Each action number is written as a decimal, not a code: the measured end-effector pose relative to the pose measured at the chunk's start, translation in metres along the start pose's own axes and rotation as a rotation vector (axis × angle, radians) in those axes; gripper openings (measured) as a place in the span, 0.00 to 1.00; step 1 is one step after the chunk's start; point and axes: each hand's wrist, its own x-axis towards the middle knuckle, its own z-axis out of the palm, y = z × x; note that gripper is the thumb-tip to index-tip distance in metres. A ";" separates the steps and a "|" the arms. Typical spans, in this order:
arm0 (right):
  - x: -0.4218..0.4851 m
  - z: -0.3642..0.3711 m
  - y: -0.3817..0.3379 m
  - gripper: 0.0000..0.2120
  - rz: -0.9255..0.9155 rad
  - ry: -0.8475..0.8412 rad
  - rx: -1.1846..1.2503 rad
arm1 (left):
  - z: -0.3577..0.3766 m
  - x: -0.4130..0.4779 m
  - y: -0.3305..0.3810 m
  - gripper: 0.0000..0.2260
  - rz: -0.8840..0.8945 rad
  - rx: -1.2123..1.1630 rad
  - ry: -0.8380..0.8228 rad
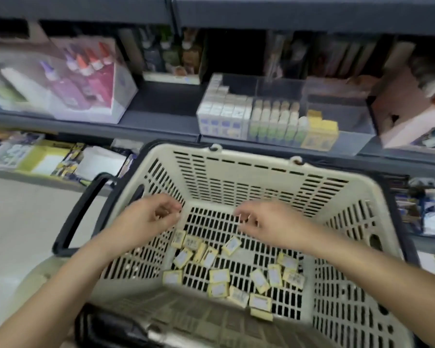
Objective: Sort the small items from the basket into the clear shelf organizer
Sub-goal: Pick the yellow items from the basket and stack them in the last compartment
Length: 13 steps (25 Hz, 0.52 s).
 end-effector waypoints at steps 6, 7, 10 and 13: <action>0.062 0.147 -0.031 0.31 -0.230 -0.433 -0.303 | -0.001 -0.015 -0.020 0.08 -0.013 -0.082 0.116; 0.068 0.162 -0.034 0.30 -0.267 -0.426 -0.350 | 0.002 -0.014 -0.020 0.08 -0.014 -0.093 0.126; 0.075 0.186 -0.035 0.25 -0.386 -0.374 -0.477 | 0.007 -0.015 -0.025 0.09 -0.025 -0.032 0.098; 0.077 0.186 -0.015 0.21 -0.331 -0.309 -0.405 | 0.007 -0.017 -0.029 0.10 -0.022 0.003 0.055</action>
